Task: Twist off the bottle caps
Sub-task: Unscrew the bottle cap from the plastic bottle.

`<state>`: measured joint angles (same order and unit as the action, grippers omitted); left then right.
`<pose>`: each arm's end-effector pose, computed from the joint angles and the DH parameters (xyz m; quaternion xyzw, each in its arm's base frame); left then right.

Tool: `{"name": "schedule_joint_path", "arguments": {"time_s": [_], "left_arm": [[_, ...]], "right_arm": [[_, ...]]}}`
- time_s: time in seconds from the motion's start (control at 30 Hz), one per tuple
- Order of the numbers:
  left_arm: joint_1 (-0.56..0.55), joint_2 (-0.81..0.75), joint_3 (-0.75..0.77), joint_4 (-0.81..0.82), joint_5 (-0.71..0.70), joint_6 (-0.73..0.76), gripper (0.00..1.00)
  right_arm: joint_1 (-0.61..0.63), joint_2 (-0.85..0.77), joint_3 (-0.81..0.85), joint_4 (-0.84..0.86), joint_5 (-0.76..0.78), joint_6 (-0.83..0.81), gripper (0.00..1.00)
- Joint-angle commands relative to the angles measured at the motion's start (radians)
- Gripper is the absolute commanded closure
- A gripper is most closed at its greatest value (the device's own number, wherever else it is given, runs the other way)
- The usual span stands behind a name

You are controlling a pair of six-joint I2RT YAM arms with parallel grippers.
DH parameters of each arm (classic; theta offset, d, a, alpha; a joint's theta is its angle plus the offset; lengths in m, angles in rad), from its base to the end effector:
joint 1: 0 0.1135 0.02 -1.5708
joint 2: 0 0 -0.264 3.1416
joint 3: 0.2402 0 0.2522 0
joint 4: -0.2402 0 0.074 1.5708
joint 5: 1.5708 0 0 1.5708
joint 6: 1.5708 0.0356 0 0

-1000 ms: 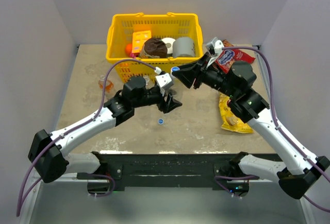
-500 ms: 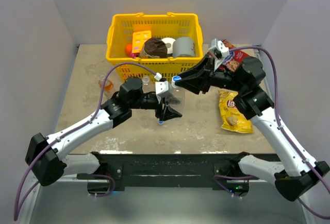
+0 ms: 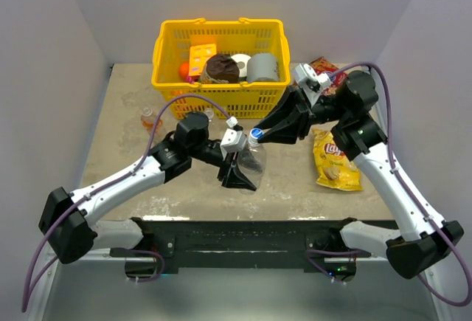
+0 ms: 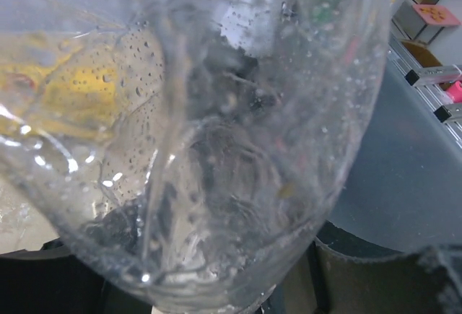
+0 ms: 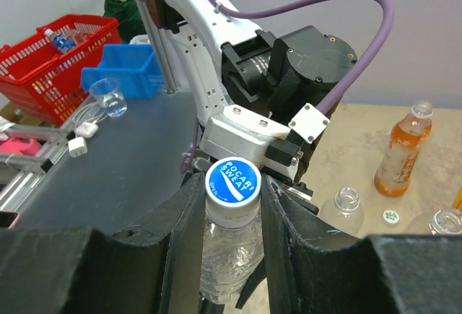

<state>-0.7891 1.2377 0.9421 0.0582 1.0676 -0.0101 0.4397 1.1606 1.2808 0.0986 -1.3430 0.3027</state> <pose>0.1710 -0.2165 0.3276 0.5480 0.5064 -0.5755 0.3349 0.1941 0.1296 0.4623 -0.5177 0.4555 0.5843 0.4279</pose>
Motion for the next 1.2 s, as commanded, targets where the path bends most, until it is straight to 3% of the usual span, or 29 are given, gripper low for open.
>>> {"name": "schedule_joint_path", "arguments": {"time_s": [0.0,0.1,0.13,0.27,0.4,0.57,0.73,1.17], "left_arm": [[-0.004,-0.034,0.053,0.128,-0.01,0.005,0.77],[-0.004,-0.046,0.049,0.092,-0.186,0.05,0.76],[-0.002,-0.05,0.047,0.089,-0.233,0.052,0.76],[-0.004,-0.053,0.034,0.089,-0.414,0.039,0.76],[-0.004,-0.031,0.038,0.075,-0.541,0.018,0.76],[-0.002,-0.009,0.047,0.057,-0.604,-0.017,0.76],[-0.002,0.006,0.058,0.04,-0.626,-0.024,0.77],[-0.004,0.008,0.06,0.034,-0.63,-0.024,0.77]], "right_arm": [[-0.016,-0.005,0.002,-0.071,0.011,-0.028,0.63],[-0.016,-0.044,-0.009,-0.066,0.146,0.006,0.43],[-0.016,-0.073,-0.014,-0.066,0.253,0.01,0.33],[-0.015,-0.15,-0.066,-0.065,0.543,0.041,0.16],[-0.004,-0.214,-0.116,-0.027,0.724,0.076,0.17],[0.056,-0.205,-0.095,-0.069,0.849,0.052,0.25],[0.131,-0.157,-0.066,-0.096,0.9,0.016,0.36],[0.151,-0.122,-0.067,-0.08,0.901,0.021,0.45]]}}
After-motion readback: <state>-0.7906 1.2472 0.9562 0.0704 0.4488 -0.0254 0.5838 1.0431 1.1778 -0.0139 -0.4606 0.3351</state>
